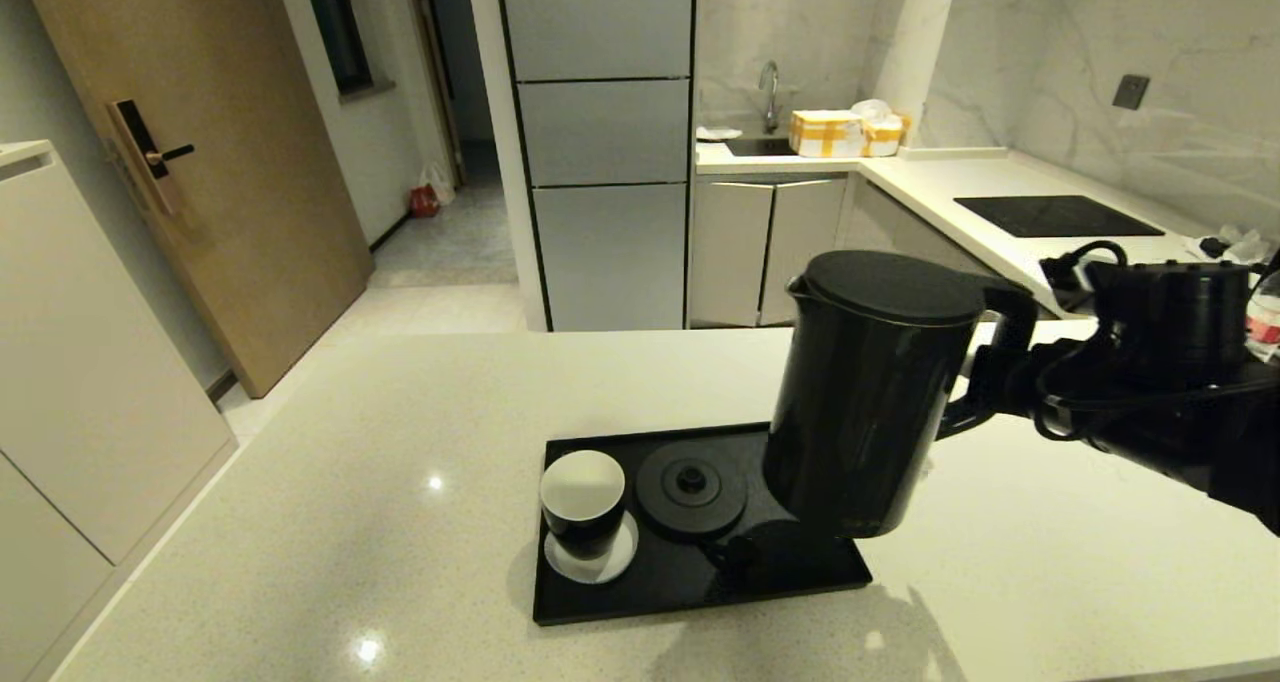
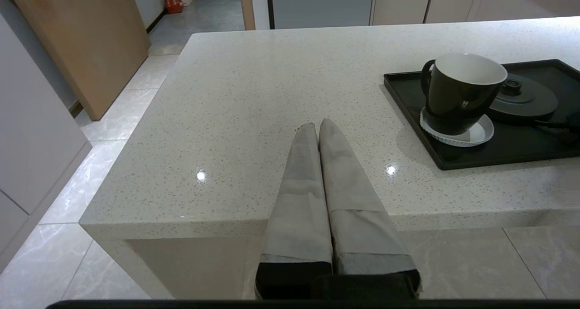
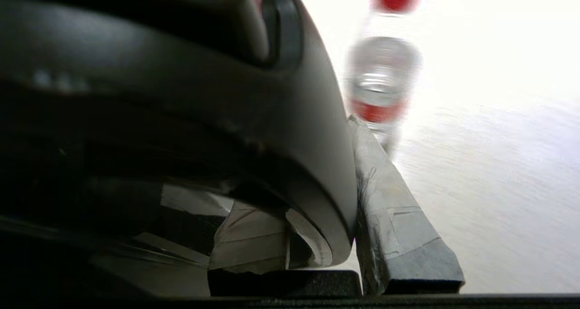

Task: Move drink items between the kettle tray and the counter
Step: Return the kettle to its original position

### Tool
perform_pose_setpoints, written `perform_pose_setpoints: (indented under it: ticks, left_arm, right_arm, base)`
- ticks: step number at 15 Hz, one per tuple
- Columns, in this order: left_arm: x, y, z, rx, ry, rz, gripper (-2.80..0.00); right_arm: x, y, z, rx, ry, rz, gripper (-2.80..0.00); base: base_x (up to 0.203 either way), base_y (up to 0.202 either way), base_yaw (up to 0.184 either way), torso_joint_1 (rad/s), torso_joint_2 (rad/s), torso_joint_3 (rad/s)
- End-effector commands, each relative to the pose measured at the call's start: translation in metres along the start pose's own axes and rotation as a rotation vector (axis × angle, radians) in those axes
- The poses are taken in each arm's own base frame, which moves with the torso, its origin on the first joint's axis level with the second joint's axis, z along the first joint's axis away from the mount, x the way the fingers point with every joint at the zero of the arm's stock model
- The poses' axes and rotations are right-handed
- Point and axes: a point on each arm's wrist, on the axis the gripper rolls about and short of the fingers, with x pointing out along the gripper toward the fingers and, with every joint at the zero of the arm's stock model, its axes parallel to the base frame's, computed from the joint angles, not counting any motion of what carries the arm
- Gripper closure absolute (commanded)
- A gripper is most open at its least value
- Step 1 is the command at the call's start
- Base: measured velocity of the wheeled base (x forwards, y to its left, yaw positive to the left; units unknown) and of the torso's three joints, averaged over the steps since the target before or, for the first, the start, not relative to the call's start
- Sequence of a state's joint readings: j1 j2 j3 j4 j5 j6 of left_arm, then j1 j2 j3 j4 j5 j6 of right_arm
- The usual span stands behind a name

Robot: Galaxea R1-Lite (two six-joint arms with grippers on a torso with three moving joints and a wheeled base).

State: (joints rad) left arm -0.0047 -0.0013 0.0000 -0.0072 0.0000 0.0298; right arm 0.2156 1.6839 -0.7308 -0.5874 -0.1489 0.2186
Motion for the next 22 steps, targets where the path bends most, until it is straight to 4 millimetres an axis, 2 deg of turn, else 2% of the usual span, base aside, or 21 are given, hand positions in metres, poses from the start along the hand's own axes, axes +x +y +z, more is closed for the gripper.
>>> perform_pose_setpoints:
  ticks: [1,6,9,14,22]
  left_arm:
    - [0.0,0.0,0.0,0.001,-0.001,0.0,0.0]
    - [0.0,0.0,0.0,0.0,-0.001,0.0,0.0]
    - [0.0,0.0,0.0,0.001,-0.001,0.0,0.0]
    - [0.0,0.0,0.0,0.001,-0.001,0.0,0.0]
    - [0.0,0.0,0.0,0.001,-0.001,0.0,0.0]
  right_arm:
    - [0.031,0.027,-0.009,-0.022,0.044,0.057,0.0]
    - [0.074,0.071,-0.026,-0.052,0.079,0.142,0.0]
    - [0.089,0.085,-0.037,-0.05,0.088,0.17,0.0]
    - [0.11,0.092,-0.056,-0.037,0.074,0.184,0.0]
    - [0.114,0.085,-0.054,-0.031,0.065,0.168,0.0]
  base:
    - [0.0,0.0,0.0,0.0,0.0,0.0]
    - [0.0,0.0,0.0,0.0,0.0,0.0]
    - [0.0,0.0,0.0,0.0,0.0,0.0]
    - [0.0,0.0,0.0,0.0,0.0,0.0]
    - [0.0,0.0,0.0,0.0,0.0,0.0]
